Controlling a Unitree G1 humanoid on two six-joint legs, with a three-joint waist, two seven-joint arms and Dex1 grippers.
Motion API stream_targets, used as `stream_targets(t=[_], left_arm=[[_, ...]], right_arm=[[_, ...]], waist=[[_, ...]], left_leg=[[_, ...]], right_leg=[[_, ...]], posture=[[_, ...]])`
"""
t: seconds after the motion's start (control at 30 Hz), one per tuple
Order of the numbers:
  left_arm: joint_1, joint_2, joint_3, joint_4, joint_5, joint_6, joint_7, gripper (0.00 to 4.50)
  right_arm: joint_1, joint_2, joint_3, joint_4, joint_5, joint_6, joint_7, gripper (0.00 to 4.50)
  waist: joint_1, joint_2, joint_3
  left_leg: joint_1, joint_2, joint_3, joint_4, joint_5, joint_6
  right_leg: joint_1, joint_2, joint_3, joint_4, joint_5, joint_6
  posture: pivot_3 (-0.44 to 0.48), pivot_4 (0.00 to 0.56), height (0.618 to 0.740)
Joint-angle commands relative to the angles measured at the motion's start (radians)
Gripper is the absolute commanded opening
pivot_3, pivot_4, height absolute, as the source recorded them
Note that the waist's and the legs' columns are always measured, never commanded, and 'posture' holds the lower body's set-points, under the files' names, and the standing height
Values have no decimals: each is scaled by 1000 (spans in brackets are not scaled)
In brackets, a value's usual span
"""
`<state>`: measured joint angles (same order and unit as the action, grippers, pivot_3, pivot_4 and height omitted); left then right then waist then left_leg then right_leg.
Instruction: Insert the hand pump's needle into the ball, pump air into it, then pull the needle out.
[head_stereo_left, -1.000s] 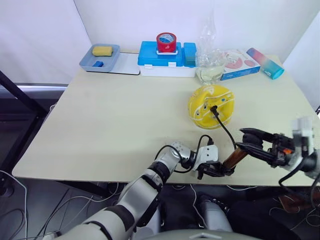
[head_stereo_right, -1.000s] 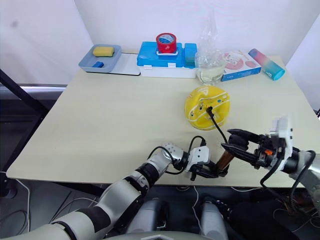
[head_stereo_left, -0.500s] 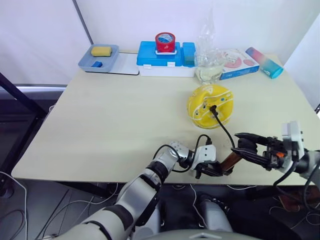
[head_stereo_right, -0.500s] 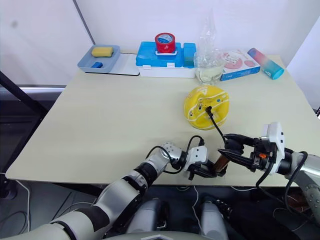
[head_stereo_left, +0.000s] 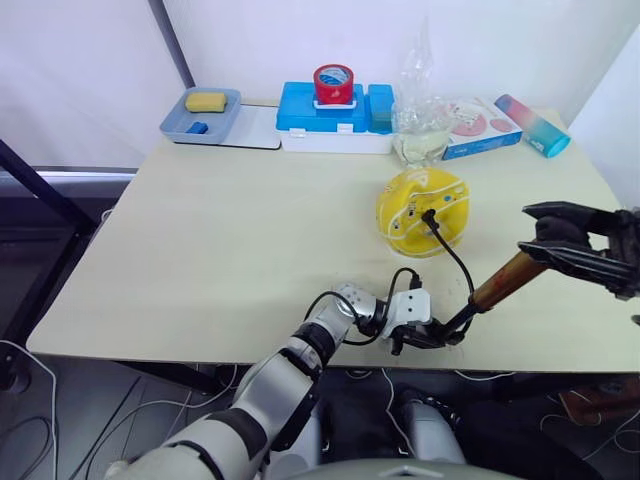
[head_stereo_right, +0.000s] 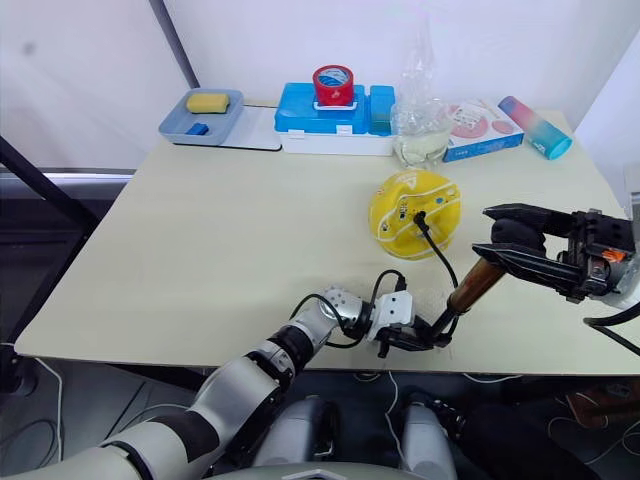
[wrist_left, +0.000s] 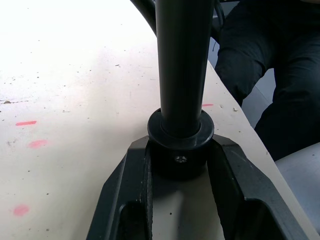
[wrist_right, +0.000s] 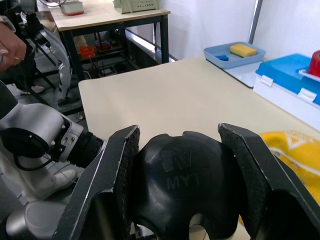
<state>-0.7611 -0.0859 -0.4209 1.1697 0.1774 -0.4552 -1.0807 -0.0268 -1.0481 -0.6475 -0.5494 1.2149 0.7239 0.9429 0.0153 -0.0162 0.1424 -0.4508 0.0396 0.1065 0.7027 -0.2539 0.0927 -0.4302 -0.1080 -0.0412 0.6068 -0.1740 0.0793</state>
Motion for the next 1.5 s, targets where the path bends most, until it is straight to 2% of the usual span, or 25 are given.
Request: stream_targets(t=[0.03,0.1,0.23,0.4,0.57,0.67,0.83,1.2,1.4,1.5], left_arm=[[3,6,-14,47,45,8,12,1088],[-2,3,-12,53,47,9,14,1088],[-11,-8,-9,61,52,11,14,1088],[-16,-20,-9,64,60,12,19,1088],[-13,-27,-10,64,65,11,16,1088],[-11,-30,-10,62,64,12,13,1088],[-18,-33,-6,73,68,24,27,1088],[-35,-46,-3,87,81,26,30,1087],[-39,-53,-6,91,86,27,23,1087],[-39,-58,-7,93,87,28,23,1087]], right_arm=[[11,12,-25,-57,-25,-10,-47,2012],[46,23,16,-70,-96,-29,-29,2012],[147,107,193,-44,-314,-152,-11,2012],[170,235,366,31,-478,-306,-20,2012],[185,298,427,101,-571,-404,-5,2012],[168,301,381,91,-530,-408,-3,2012],[115,239,257,31,-384,-330,-8,2012],[-63,-10,-72,52,52,-5,-131,2012],[-92,-75,-143,64,173,109,-176,2012],[-35,-37,-120,26,136,125,-173,2012]], waist=[[0,0,0],[1,-1,-1],[1,-8,-7],[1,-9,-9],[1,-8,-9],[2,-7,-10],[4,-3,-8],[2,2,-5],[2,3,-4],[2,3,-4]], left_leg=[[0,0,0,0,0,0],[0,0,0,0,0,0],[2,0,0,0,0,0],[2,0,-1,0,0,0],[2,0,-1,0,0,0],[2,0,-1,0,0,0],[1,-1,-1,0,0,0],[0,-1,-1,0,0,0],[-2,-1,-1,0,0,0],[-3,-1,-1,0,0,0]], right_leg=[[0,0,0,0,0,0],[0,0,0,0,0,0],[2,0,0,0,0,0],[2,0,-1,0,0,0],[2,0,-1,0,0,0],[2,0,-1,0,0,0],[2,-1,-2,0,0,0],[1,-1,-2,-1,0,0],[0,-2,-2,-1,0,0],[0,-1,-2,-1,0,0]], posture=[[0,150,739],[0,150,739],[0,150,739],[0,150,739],[0,150,739],[0,150,739],[0,150,739],[0,150,739],[0,150,739],[0,150,739]])
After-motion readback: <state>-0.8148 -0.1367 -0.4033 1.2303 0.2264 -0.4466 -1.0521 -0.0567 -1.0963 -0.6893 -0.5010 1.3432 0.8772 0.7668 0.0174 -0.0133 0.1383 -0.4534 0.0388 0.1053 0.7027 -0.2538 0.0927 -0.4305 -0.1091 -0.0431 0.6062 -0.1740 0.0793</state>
